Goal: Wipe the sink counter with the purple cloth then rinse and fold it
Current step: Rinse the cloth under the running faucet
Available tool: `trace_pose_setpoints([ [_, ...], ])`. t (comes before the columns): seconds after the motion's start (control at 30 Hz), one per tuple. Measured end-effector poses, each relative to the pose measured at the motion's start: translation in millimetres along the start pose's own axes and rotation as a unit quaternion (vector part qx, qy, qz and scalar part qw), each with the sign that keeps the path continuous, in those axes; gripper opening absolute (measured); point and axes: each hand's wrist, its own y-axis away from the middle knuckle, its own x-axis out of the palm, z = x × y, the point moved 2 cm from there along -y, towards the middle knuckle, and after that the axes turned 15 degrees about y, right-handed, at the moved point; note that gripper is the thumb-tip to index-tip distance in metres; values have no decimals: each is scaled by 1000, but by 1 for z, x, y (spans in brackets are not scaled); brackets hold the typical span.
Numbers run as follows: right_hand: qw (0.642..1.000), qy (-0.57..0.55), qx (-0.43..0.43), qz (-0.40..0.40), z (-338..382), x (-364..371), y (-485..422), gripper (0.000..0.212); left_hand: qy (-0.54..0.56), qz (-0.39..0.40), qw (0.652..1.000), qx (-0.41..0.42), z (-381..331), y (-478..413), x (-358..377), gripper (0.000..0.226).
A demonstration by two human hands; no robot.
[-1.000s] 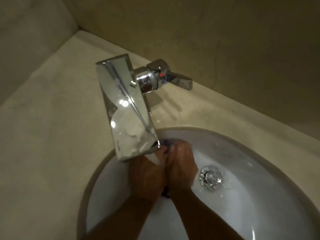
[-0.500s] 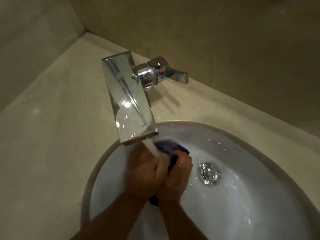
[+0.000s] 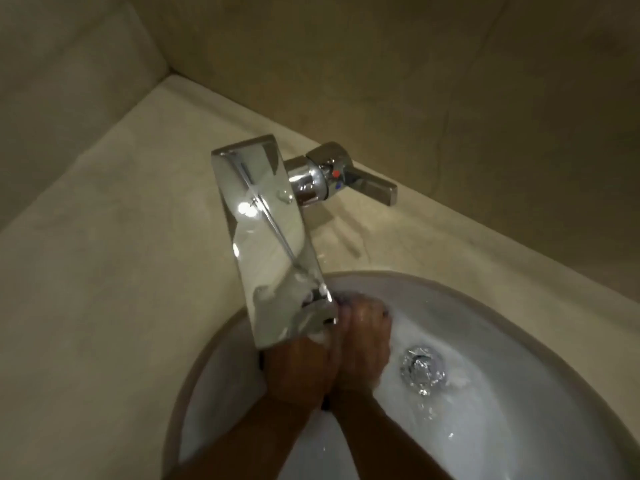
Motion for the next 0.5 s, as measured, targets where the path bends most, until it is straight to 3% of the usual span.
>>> trace_pose_setpoints([
  [0.03, 999, -5, 0, 50, 0, -3, -5, 30, 49, 19, 998, -47, -7, 0, -4, 27],
  [0.1, 989, -69, 28, 130, -5, -12, -10, 30, 126, -3, 991, -44, -11, 3, -9, 36],
  [0.17, 978, -135, 34, 157, -13, -25, -11, 23, 179, -65, 977, -95, -5, 4, -13, 34],
  [0.33, 973, -145, 23, 177, -1, -88, -13, 24, 205, -142, 967, -51, -26, 20, -54, 14],
  [0.43, 965, -187, 61, 173, 12, -132, -14, 16, 242, -178, 953, -32, -51, 33, -91, 16],
  [0.5, 968, -192, 42, 156, 19, -160, -14, 16, 263, -186, 946, -46, -63, 42, -107, 13],
])
